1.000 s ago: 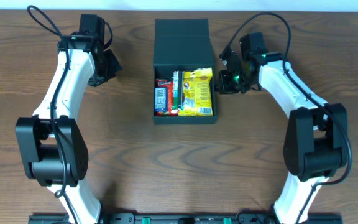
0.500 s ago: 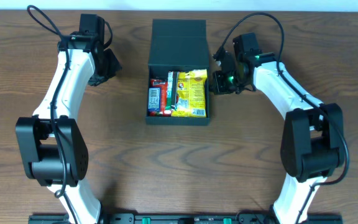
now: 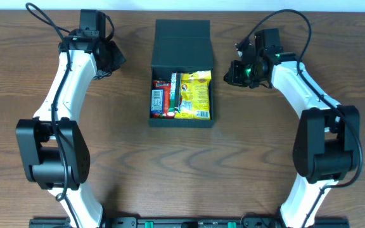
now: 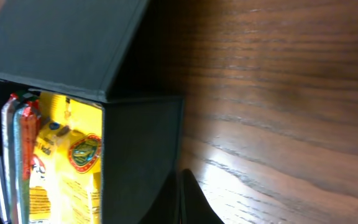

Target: Pack container

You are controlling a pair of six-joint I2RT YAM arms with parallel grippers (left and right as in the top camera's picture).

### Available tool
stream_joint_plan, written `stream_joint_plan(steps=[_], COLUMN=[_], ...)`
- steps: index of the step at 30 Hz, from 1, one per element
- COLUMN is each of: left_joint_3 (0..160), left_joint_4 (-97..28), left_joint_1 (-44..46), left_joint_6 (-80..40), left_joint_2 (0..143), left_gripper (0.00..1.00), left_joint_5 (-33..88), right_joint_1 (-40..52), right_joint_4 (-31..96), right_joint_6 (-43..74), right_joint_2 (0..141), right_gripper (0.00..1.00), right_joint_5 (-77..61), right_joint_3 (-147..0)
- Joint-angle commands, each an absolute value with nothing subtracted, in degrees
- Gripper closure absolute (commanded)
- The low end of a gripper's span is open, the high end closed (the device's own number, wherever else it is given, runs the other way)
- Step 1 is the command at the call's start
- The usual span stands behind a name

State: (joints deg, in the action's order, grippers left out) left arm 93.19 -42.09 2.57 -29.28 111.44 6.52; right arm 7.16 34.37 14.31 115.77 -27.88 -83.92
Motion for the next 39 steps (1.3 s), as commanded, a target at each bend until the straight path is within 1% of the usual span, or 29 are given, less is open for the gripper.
stream_joint_plan(steps=[1, 3, 6, 8, 11, 15, 18, 23, 28, 39], left_joint_3=[93.01, 93.03, 93.3, 94.7, 100.4, 111.35, 117.8, 122.06, 122.06, 122.06], left_joint_4=[-40.86, -36.42, -30.92, -28.69, -28.18, -32.53, -35.9, -36.18, -36.21, -35.97], left_joint_1=[2.85, 3.11, 2.59, 2.0, 1.74, 1.83, 1.89, 1.89, 1.91, 2.57], left_joint_6=[-27.62, -27.68, -32.01, -35.33, -36.07, -36.47, -36.42, -36.71, -37.3, -36.82], left_joint_2=[112.49, 114.28, 118.48, 121.64, 126.76, 134.21, 138.67, 143.26, 145.4, 146.89], left_gripper=[0.94, 0.94, 0.94, 0.94, 0.94, 0.94, 0.94, 0.95, 0.94, 0.95], left_joint_5=[11.05, 8.54, 12.62, 15.55, 17.65, 19.73, 21.1, 26.89, 31.44, 34.22], right_joint_1=[6.76, 6.72, 5.87, 4.62, 2.98, 2.07, 1.78, 1.74, 2.83, 3.68], right_joint_4=[32.29, 26.39, 18.37, 17.12, 20.84, 30.11, 34.54, 36.45, 38.61, 40.25], right_joint_6=[15.86, 15.66, 21.37, 23.77, 23.73, 22.15, 22.22, 22.94, 22.79, 22.68], right_joint_2=[115.39, 115.66, 118.93, 123.61, 131.68, 141.01, 144.75, 147.48, 147.89, 150.08], right_gripper=[0.99, 0.99, 0.99, 0.99, 0.99, 0.99, 0.99, 0.99, 0.99, 0.99], right_joint_5=[-30.46, -30.74, -33.52, -36.36, -41.08, -40.1, -38.5, -41.65, -40.27, -42.35], right_joint_3=[-84.03, -84.01, -85.38, -89.17, -99.68, -116.11, -122.08, -122.63, -122.63, -122.58])
